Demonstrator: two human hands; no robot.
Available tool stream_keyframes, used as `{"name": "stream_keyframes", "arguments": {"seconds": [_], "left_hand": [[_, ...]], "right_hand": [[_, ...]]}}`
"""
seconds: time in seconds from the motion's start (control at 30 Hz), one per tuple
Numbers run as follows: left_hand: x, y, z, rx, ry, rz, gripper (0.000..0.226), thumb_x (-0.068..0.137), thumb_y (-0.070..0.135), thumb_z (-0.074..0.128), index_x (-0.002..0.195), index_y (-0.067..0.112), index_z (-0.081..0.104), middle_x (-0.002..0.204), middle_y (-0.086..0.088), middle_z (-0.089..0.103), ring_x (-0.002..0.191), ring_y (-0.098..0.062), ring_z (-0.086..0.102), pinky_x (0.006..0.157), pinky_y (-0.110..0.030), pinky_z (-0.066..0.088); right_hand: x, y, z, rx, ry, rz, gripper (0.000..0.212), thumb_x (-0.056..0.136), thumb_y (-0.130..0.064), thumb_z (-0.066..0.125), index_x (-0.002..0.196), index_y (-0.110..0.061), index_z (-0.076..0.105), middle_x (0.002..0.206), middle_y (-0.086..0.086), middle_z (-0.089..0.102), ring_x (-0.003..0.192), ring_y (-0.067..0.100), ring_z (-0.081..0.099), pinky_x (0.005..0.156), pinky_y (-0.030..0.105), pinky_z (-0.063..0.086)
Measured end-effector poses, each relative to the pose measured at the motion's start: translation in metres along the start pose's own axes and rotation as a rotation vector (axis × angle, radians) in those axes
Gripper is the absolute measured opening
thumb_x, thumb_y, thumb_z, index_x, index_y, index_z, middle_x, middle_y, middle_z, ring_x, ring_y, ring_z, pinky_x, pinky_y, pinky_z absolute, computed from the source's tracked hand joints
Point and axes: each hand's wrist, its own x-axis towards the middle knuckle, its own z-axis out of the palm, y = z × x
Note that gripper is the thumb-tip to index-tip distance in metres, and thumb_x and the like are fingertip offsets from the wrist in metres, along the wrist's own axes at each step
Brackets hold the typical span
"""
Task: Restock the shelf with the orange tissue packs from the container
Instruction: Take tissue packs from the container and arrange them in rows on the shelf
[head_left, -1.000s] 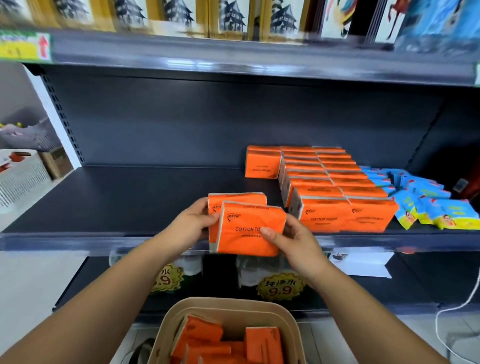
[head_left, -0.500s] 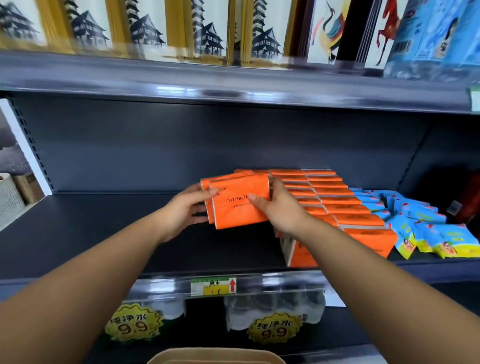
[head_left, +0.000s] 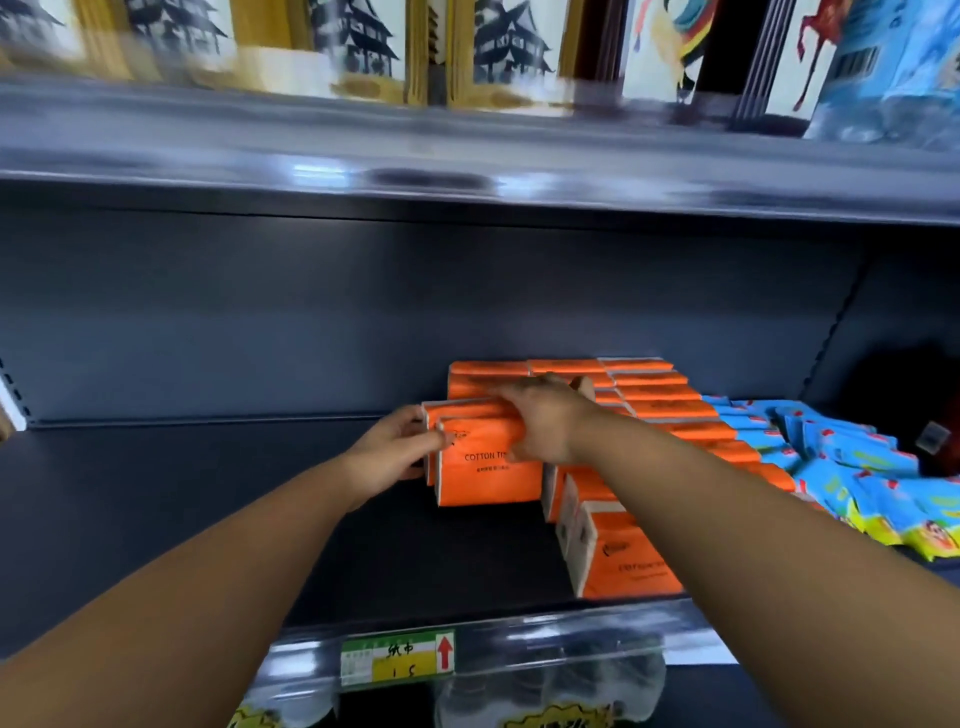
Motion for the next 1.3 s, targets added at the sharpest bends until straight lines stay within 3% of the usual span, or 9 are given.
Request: {"name": "stream_keyframes", "arguments": {"seconds": [0.23, 0.43, 0.53, 0.77, 0.93, 1.03, 1.1, 1.23, 1.3], "left_hand": [[0.020, -0.014, 0.010, -0.054, -0.028, -0.028, 0.043, 0.092, 0.019, 0.063, 0.131, 0.025, 0.048, 0.124, 0.000, 0.062, 0.116, -0.015, 0.060, 0.101, -0.036, 0.047], [0.031, -0.013, 0.014, 0.296, -0.048, -0.005, 0.090, 0.074, 0.011, 0.081, 0.143, 0.028, 0.027, 0.124, 0.006, 0.055, 0.111, -0.008, 0.056, 0.096, -0.032, 0.048], [0.038, -0.015, 0.016, 0.279, 0.010, 0.027, 0.090, 0.072, 0.008, 0.082, 0.142, 0.026, 0.029, 0.117, 0.009, 0.057, 0.106, -0.006, 0.058, 0.089, -0.028, 0.049], [0.047, -0.021, 0.021, 0.259, 0.144, 0.098, 0.092, 0.065, 0.002, 0.084, 0.140, 0.017, 0.034, 0.120, 0.001, 0.058, 0.108, -0.014, 0.060, 0.096, -0.040, 0.052], [0.052, -0.022, 0.029, 0.323, 0.229, 0.154, 0.091, 0.064, 0.002, 0.081, 0.140, 0.018, 0.033, 0.123, -0.002, 0.055, 0.106, -0.014, 0.059, 0.081, -0.025, 0.050], [0.051, -0.020, 0.037, 0.313, 0.132, 0.081, 0.106, 0.070, -0.001, 0.077, 0.150, 0.023, 0.012, 0.121, 0.002, 0.051, 0.108, -0.013, 0.054, 0.079, -0.021, 0.044], [0.051, -0.021, 0.040, 0.324, 0.041, 0.019, 0.115, 0.074, -0.007, 0.073, 0.152, 0.028, -0.004, 0.121, 0.005, 0.048, 0.113, -0.013, 0.049, 0.085, -0.024, 0.042], [0.055, -0.019, 0.037, 0.369, 0.018, -0.026, 0.114, 0.076, -0.011, 0.066, 0.152, 0.036, -0.006, 0.128, 0.000, 0.049, 0.121, -0.018, 0.046, 0.099, -0.034, 0.040], [0.056, -0.020, 0.036, 0.392, 0.019, -0.033, 0.113, 0.077, -0.010, 0.066, 0.152, 0.036, -0.006, 0.126, 0.000, 0.051, 0.118, -0.016, 0.046, 0.097, -0.033, 0.040]], "right_hand": [[0.017, 0.004, 0.017, -0.100, -0.012, -0.013, 0.074, 0.084, -0.033, 0.070, 0.147, -0.032, 0.030, 0.152, 0.001, 0.035, 0.141, 0.029, 0.027, 0.112, 0.057, 0.012], [0.021, 0.007, 0.017, -0.149, 0.033, -0.036, 0.070, 0.082, -0.036, 0.072, 0.142, -0.026, 0.038, 0.143, 0.002, 0.043, 0.133, 0.028, 0.038, 0.110, 0.055, 0.016], [0.026, 0.005, 0.021, -0.118, 0.056, -0.009, 0.067, 0.084, -0.029, 0.071, 0.142, -0.024, 0.038, 0.140, 0.003, 0.045, 0.130, 0.029, 0.041, 0.111, 0.054, 0.018], [0.032, 0.002, 0.027, -0.086, 0.095, 0.053, 0.068, 0.083, -0.013, 0.066, 0.142, -0.025, 0.034, 0.141, 0.004, 0.040, 0.133, 0.033, 0.033, 0.109, 0.053, 0.021], [0.034, 0.003, 0.021, -0.141, 0.103, 0.086, 0.070, 0.083, -0.011, 0.063, 0.144, -0.026, 0.032, 0.143, 0.005, 0.039, 0.135, 0.032, 0.031, 0.110, 0.056, 0.018], [0.036, 0.003, 0.022, -0.143, 0.081, 0.104, 0.072, 0.083, -0.008, 0.062, 0.145, -0.026, 0.031, 0.145, 0.006, 0.037, 0.138, 0.033, 0.029, 0.113, 0.059, 0.013], [0.038, 0.002, 0.025, -0.157, 0.068, 0.124, 0.075, 0.082, -0.006, 0.064, 0.146, -0.025, 0.030, 0.146, 0.007, 0.037, 0.139, 0.033, 0.028, 0.115, 0.061, 0.010], [0.040, 0.000, 0.024, -0.182, 0.053, 0.151, 0.078, 0.081, -0.006, 0.066, 0.148, -0.024, 0.030, 0.145, 0.007, 0.040, 0.138, 0.033, 0.030, 0.114, 0.062, 0.009], [0.041, 0.000, 0.024, -0.193, 0.057, 0.156, 0.078, 0.081, -0.007, 0.067, 0.147, -0.024, 0.030, 0.145, 0.006, 0.041, 0.138, 0.033, 0.031, 0.114, 0.062, 0.009]]}}
